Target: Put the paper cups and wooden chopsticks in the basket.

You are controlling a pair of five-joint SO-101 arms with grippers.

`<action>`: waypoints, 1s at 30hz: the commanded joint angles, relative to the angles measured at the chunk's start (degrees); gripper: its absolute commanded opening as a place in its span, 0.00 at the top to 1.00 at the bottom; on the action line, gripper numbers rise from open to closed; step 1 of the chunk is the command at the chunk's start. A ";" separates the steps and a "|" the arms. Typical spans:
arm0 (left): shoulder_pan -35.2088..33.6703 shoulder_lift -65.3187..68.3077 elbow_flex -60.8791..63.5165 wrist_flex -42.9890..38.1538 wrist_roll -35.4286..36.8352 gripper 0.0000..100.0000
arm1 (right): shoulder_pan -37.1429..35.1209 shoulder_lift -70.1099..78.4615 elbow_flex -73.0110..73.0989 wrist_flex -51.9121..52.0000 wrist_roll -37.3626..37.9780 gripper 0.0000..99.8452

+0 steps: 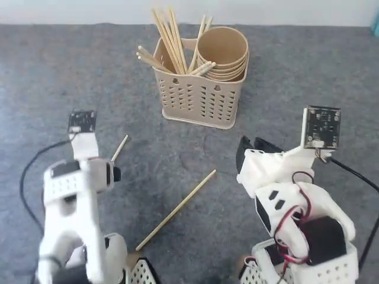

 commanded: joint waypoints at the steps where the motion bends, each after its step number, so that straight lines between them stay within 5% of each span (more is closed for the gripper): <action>1: -0.26 11.52 -10.24 -0.44 -2.46 0.79 | 2.68 -0.22 1.76 -0.04 1.49 0.90; 10: 0.26 21.71 -13.93 -0.70 -6.24 0.80 | 4.44 -0.22 10.73 -2.33 4.04 0.90; 16: 0.26 23.56 -14.37 -0.26 -6.15 0.99 | 4.09 -0.22 11.43 -2.59 4.04 0.90; 25: 0.70 23.47 -15.96 9.23 -10.02 0.99 | 3.74 -0.22 11.52 -1.89 4.22 0.90; 30: -0.44 23.12 -22.90 16.18 -9.85 0.99 | -4.44 -0.13 12.75 2.42 8.18 0.90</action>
